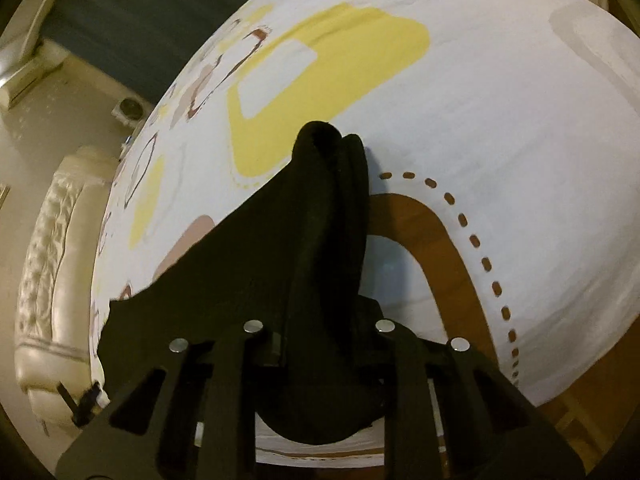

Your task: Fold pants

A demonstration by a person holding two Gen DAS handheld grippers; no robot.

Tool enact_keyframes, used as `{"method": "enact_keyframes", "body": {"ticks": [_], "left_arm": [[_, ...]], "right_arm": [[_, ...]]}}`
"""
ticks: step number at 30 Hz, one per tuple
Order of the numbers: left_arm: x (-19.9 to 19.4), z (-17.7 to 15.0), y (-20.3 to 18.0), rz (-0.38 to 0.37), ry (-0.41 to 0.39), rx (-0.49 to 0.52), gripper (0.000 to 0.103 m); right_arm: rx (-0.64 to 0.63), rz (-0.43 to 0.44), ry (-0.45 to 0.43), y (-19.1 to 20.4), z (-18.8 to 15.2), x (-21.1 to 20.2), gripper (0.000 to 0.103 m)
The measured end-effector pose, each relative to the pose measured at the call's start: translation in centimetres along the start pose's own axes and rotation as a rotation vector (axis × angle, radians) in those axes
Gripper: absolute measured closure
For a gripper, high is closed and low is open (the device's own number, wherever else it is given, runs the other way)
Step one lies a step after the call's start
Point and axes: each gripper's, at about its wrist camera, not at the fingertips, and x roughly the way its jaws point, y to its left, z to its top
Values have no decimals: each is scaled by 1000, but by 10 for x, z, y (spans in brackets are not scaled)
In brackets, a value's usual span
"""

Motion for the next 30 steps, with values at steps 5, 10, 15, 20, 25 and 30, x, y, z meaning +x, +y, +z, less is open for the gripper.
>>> {"method": "enact_keyframes", "body": {"ticks": [5, 10, 15, 20, 25, 30], "left_arm": [[-5, 3, 4, -12, -7, -24, 18], [-8, 4, 2, -15, -9, -38, 18], [-11, 4, 0, -39, -3, -40, 18], [-17, 3, -8, -36, -26, -13, 18], [-19, 2, -11, -64, -19, -30, 18], [-23, 1, -21, -63, -45, 12, 18]], "right_arm": [[16, 17, -63, 22, -1, -28, 85], [-17, 77, -110, 67, -1, -61, 85], [-93, 123, -142, 127, -8, -91, 85], [-162, 160, -164, 186, -21, -109, 85], [-240, 201, -158, 249, -41, -109, 85], [-310, 201, -131, 300, -65, -89, 85]]}}
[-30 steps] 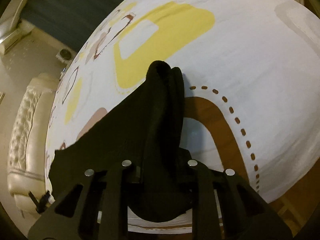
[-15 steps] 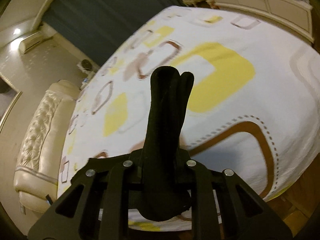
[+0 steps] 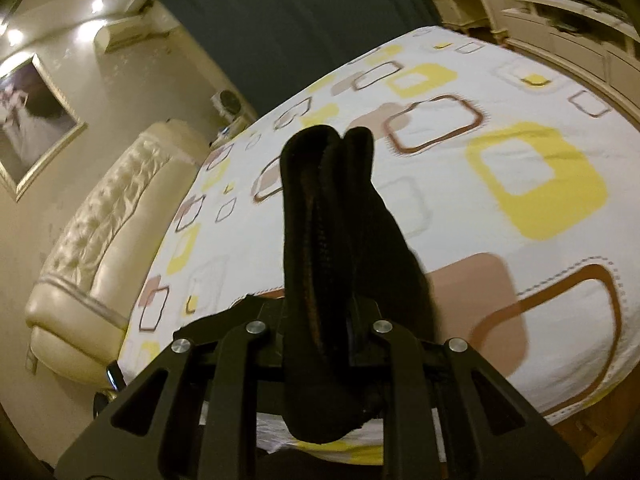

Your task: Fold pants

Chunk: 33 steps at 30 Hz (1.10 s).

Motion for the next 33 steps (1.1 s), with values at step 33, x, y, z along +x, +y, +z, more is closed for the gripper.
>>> {"method": "enact_keyframes", "body": {"ticks": [33], "left_arm": [[4, -1, -14, -23, -11, 50, 18]], "right_arm": [[-250, -224, 331, 113, -164, 224, 78]]}}
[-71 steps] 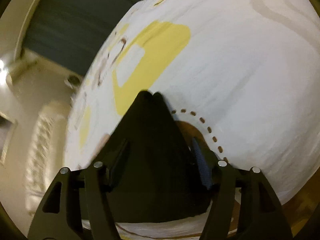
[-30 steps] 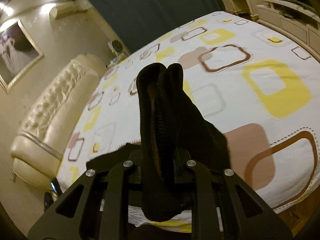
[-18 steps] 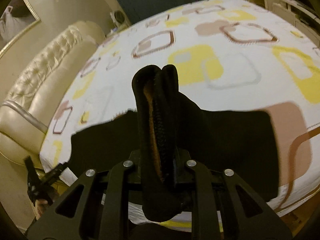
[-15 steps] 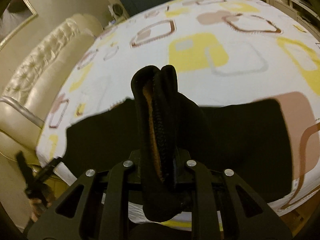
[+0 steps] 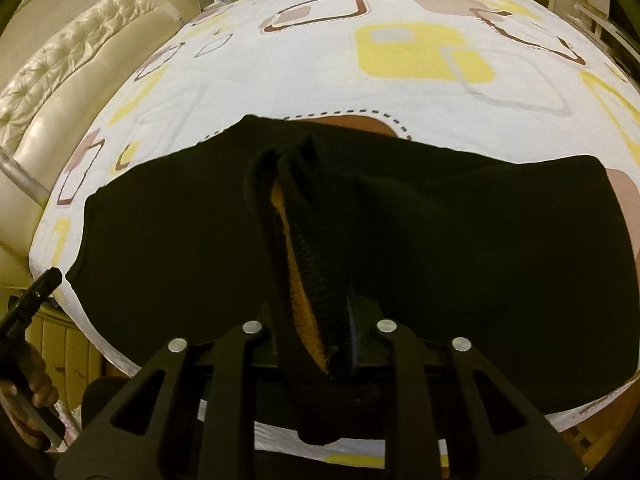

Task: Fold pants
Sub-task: 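Lower the pants edge onto the pile and open the right tool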

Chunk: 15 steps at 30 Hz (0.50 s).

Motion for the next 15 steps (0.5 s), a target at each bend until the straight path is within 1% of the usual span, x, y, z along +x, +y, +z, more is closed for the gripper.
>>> {"method": "enact_keyframes", "body": {"ticks": [2, 3, 7, 11, 15], "left_arm": [[1, 0, 0, -2, 3, -1, 18], [1, 0, -1, -3, 5, -1, 18], [0, -1, -2, -7, 5, 2, 18], [0, -2, -4, -10, 8, 9, 18], [-1, -3, -5, -14, 7, 9, 18]], "right_arm": [[13, 25, -3, 2, -1, 0, 71], [27, 47, -4, 2, -1, 0, 70], [29, 75, -6, 7, -4, -2, 64], [35, 106, -4, 12, -7, -3, 62], [50, 167, 13, 20, -13, -2, 62]]}}
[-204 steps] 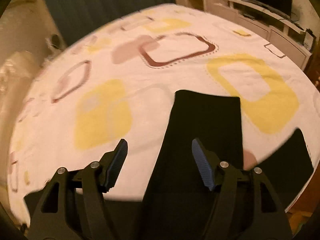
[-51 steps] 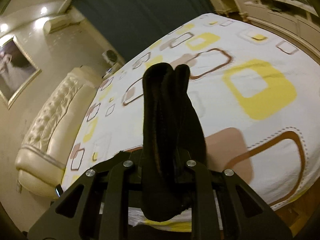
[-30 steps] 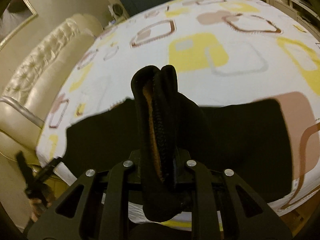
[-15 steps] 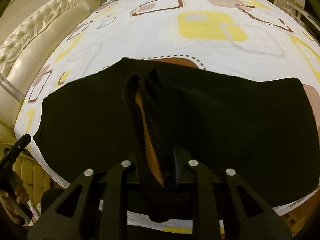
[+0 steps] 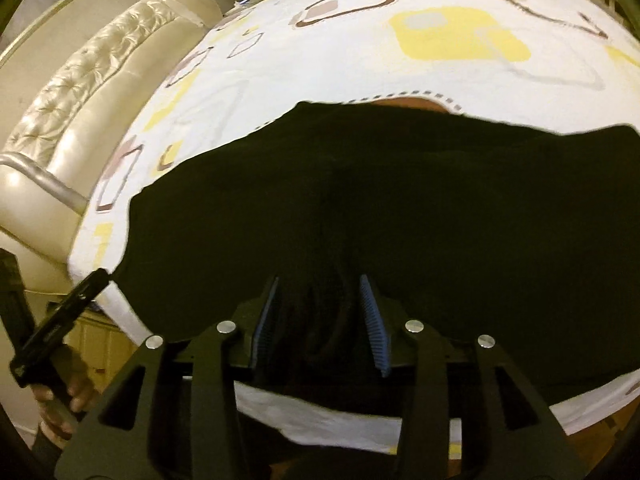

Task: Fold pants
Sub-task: 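Lower the pants edge onto the pile and open the right tool, then grasp the end of the folded black pants with the right tool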

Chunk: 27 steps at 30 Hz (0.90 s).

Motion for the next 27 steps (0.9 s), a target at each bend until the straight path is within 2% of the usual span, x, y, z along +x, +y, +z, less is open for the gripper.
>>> {"method": "enact_keyframes", "body": {"ticks": [11, 14, 17, 20, 24, 27], "left_arm": [[0, -2, -5, -4, 6, 15, 18], [-1, -2, -7, -8, 5, 25, 18], [-2, -2, -7, -11, 1, 25, 18], [-1, -2, -7, -17, 10, 18, 18], [1, -2, -8, -29, 21, 11, 18], [1, -2, -8, -37, 25, 9, 18]], "right_arm": [[3, 26, 8, -2, -14, 21, 53], [-9, 72, 4, 0, -10, 8, 52], [21, 186, -36, -14, -1, -23, 51], [73, 215, -143, -51, 13, -72, 42], [235, 92, -296, -143, 30, -125, 40], [406, 29, -288, -216, 38, -123, 40]]}}
